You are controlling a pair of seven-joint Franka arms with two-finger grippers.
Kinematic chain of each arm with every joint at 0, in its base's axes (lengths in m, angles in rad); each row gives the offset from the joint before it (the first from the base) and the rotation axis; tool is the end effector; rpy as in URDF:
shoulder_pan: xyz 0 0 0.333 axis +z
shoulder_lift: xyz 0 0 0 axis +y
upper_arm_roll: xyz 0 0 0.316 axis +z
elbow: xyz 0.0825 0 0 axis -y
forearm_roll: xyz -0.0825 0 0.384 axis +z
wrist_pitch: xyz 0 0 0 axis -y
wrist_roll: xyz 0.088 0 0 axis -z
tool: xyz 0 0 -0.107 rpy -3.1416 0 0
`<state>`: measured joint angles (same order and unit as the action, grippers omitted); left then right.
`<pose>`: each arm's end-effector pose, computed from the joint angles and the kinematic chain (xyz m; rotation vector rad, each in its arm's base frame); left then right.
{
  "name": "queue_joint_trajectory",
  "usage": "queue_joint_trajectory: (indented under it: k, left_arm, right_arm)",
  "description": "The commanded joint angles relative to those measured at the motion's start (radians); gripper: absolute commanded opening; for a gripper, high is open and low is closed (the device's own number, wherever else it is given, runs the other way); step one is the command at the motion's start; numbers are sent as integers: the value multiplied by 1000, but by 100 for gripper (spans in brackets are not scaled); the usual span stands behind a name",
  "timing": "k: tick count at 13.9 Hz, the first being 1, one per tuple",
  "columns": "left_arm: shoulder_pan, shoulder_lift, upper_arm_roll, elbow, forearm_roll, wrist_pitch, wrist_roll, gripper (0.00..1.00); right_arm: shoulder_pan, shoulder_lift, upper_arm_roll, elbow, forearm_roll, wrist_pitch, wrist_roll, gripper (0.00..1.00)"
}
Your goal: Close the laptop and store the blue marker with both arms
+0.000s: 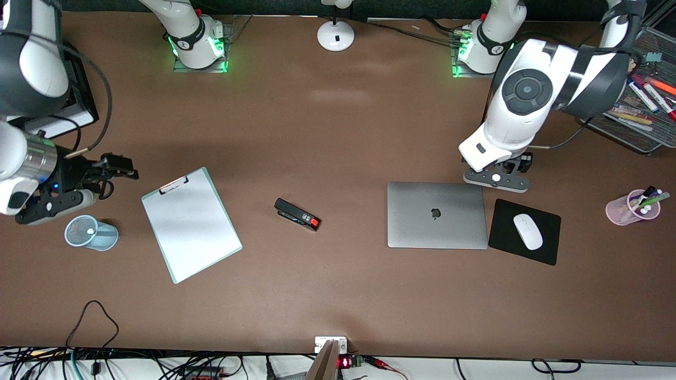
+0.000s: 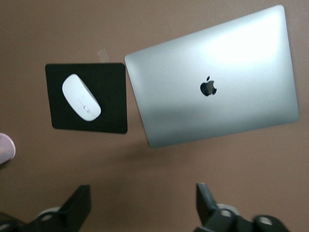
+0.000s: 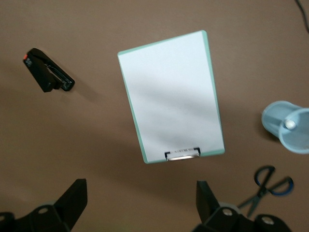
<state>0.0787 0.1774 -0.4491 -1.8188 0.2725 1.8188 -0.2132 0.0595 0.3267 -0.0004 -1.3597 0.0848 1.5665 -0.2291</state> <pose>0.5602 -0.1814 0.4362 -2.8979 0.3572 0.1426 0.6434 0.0472 0.5271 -3.0119 -0.4298 0.1710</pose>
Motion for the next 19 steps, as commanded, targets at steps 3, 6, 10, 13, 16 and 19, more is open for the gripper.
queue_joint_trajectory:
  k: [3, 6, 10, 13, 16, 19]
  left_arm:
    - [-2, 2, -8, 157, -47, -223, 26, 100]
    - [1, 2, -26, 222, -65, -318, 26, 100]
    - [12, 2, -22, 338, -140, -453, 61, 100]
    - [62, 1, -19, 366, -147, -493, 145, 100]
    - [173, -27, -17, 369, -221, -509, 256, 100]
    - [223, -64, -11, 366, -234, -500, 274, 100]
  right_arm:
    - [66, -165, -6, -157, -91, 4, 134, 100]
    - [65, -236, -6, -219, -99, 15, 149, 100]
    - [49, -320, -10, -281, -117, 18, 151, 100]
    - [17, -373, -10, -325, -117, 39, 151, 100]
    - [-18, -399, -10, -325, -117, 41, 151, 100]
    - [-30, -393, -10, -312, -117, 46, 148, 100]
